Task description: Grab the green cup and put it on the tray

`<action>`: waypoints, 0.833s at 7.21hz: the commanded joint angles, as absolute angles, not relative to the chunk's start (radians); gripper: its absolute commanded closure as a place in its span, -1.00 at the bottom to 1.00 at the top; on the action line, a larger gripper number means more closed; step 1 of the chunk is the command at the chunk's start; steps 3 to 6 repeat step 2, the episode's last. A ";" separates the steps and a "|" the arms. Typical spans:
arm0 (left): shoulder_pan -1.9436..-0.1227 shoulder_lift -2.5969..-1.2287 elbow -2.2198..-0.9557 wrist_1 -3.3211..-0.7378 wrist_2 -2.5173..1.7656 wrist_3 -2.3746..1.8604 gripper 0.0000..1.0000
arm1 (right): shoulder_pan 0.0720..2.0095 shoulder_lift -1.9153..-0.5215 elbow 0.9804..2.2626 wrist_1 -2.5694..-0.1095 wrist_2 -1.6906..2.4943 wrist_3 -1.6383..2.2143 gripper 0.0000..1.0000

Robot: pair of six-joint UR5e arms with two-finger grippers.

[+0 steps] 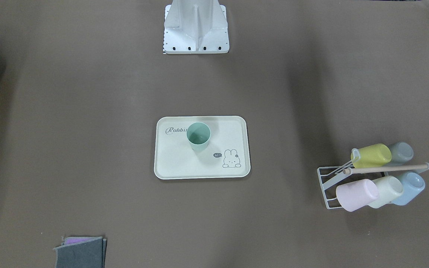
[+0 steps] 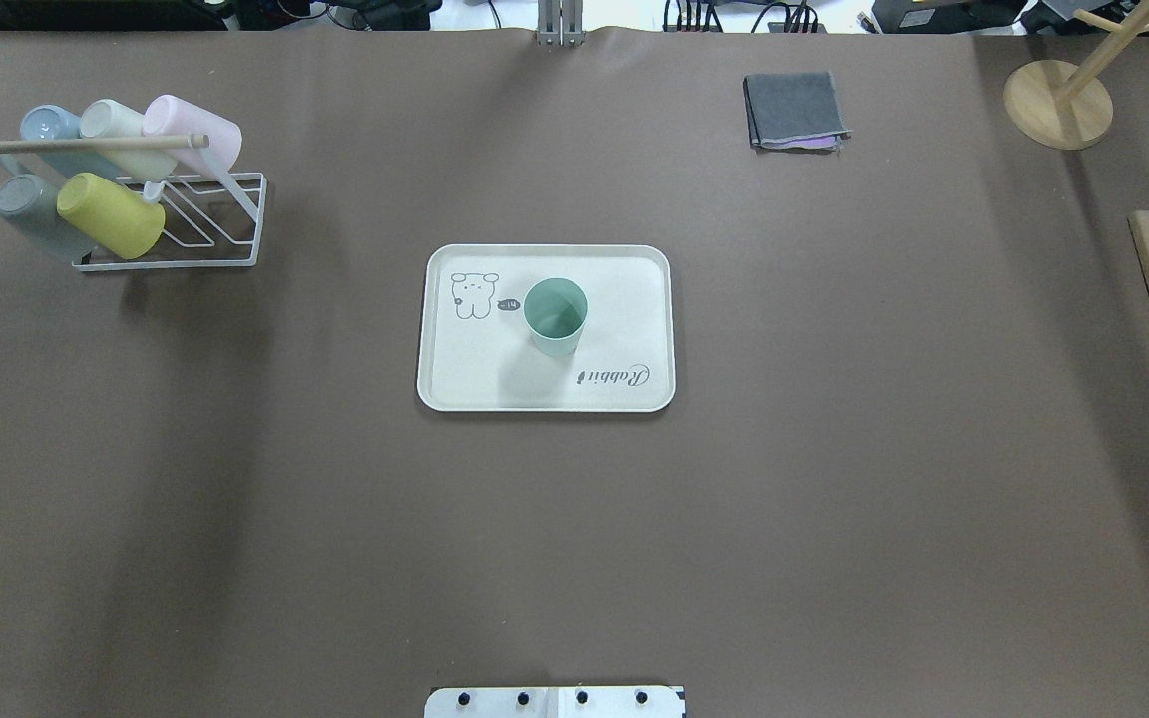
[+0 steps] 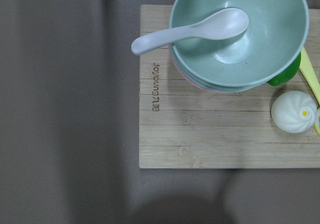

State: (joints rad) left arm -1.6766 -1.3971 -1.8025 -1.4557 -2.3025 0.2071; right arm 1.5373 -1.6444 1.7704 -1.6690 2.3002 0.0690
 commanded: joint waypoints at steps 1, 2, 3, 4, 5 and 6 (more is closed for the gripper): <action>-1.677 -1.404 -1.812 -1.454 -2.301 0.207 -0.95 | 1.543 -1.644 1.772 -1.669 2.302 0.069 -1.00; -1.677 -1.402 -1.822 -1.453 -2.304 0.206 -0.95 | 1.551 -1.646 1.791 -1.669 2.306 0.071 -1.00; -1.677 -1.402 -1.822 -1.453 -2.304 0.206 -0.95 | 1.551 -1.646 1.791 -1.669 2.306 0.071 -1.00; -1.677 -1.402 -1.822 -1.453 -2.304 0.206 -0.95 | 1.551 -1.646 1.791 -1.669 2.306 0.071 -1.00; -1.677 -1.402 -1.822 -1.453 -2.304 0.206 -0.95 | 1.551 -1.646 1.791 -1.669 2.306 0.071 -1.00; -1.677 -1.402 -1.822 -1.453 -2.304 0.206 -0.95 | 1.551 -1.646 1.791 -1.669 2.306 0.071 -1.00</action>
